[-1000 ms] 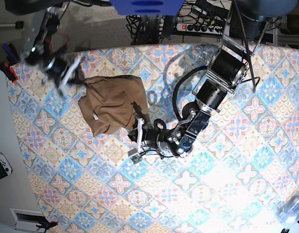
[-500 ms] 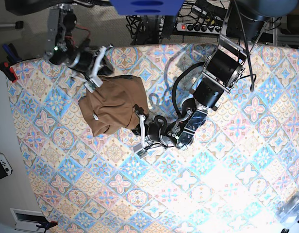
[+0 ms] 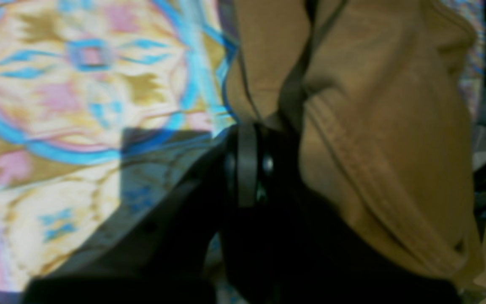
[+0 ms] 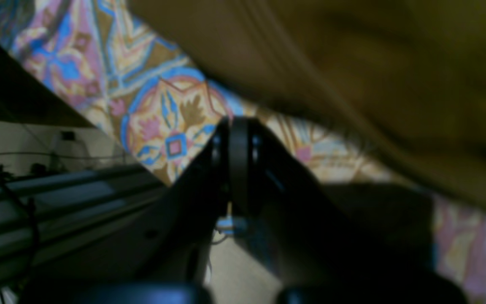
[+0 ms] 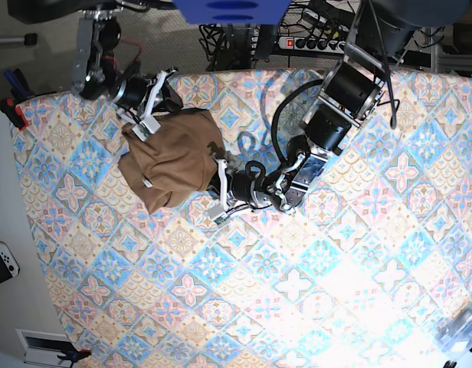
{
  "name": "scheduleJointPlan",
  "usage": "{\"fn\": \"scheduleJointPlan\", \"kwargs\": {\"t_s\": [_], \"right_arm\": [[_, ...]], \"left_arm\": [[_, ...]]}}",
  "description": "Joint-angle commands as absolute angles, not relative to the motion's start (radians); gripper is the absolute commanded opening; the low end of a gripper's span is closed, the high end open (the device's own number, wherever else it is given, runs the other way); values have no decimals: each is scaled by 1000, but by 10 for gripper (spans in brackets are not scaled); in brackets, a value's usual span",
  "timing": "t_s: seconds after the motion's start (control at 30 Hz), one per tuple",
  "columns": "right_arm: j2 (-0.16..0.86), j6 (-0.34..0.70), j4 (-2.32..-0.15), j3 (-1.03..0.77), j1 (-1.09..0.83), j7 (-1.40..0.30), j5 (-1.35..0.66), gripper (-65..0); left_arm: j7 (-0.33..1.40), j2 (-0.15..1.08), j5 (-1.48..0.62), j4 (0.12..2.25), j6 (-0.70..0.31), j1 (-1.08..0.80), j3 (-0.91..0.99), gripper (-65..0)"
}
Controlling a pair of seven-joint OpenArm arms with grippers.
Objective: Layout the t-shirt on the table in an organized manner, then fold the t-shirt properly
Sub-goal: 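Tuck and flatten the folded shirt bundle with both grippers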
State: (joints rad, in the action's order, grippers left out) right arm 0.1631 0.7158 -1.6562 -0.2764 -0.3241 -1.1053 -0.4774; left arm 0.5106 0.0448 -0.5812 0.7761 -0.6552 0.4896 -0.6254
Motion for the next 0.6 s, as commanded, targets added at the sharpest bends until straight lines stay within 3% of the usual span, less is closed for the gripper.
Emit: {"fn": "scheduleJointPlan", "kwargs": {"t_s": [0.0,0.33,0.57], "right_arm": [[166,698,-1656,-277,-269,-1101,-449,-650],[252,698,-1593,-278,-157,-1107,-449,-650],[277,698,-1511,-354,-71,-1198,-447,-650]], "left_arm": [[550,42,-555,780,-656,484,-628,-650],[634,41,-564,783,-698,412,-627,-650],[661,42,-561,984,-698,298,-624,-650]]}}
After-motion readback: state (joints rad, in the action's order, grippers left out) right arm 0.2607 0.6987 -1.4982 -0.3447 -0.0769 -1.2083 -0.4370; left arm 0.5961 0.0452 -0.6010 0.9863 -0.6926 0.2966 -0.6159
